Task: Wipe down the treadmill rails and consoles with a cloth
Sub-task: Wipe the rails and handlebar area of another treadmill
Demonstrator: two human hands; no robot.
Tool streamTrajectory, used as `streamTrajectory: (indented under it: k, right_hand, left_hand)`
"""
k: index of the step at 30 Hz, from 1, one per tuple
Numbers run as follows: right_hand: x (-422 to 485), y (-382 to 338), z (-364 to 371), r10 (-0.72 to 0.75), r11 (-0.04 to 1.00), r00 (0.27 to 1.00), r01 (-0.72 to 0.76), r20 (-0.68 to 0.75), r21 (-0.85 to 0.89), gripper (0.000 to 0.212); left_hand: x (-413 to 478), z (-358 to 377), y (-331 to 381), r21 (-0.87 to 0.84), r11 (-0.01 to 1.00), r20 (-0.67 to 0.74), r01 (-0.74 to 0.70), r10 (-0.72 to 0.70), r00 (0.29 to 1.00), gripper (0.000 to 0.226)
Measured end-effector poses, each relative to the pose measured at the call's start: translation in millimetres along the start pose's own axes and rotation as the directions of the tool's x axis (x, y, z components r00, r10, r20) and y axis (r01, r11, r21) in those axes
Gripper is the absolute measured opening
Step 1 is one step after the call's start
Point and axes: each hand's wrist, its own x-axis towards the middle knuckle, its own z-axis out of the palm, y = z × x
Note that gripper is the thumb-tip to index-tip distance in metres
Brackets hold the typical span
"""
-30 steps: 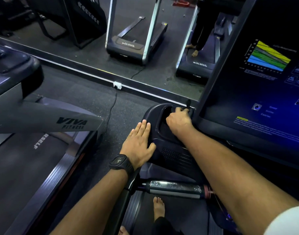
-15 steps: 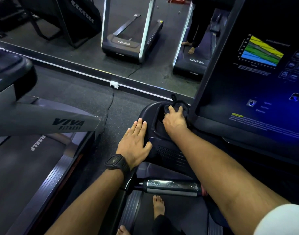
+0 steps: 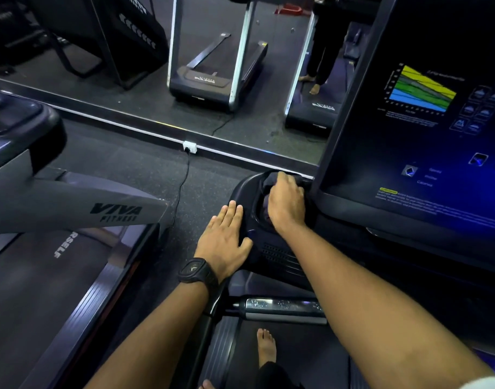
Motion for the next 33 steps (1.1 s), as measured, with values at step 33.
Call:
streamTrajectory:
  k: [33]
  right_hand:
    - [-5, 5, 2, -0.064, 0.3, 0.917, 0.395, 0.394, -0.869, 0.05]
  left_hand:
    - [3, 2, -3, 0.03, 1.0, 0.015, 0.005, -0.005, 1.0, 0.078]
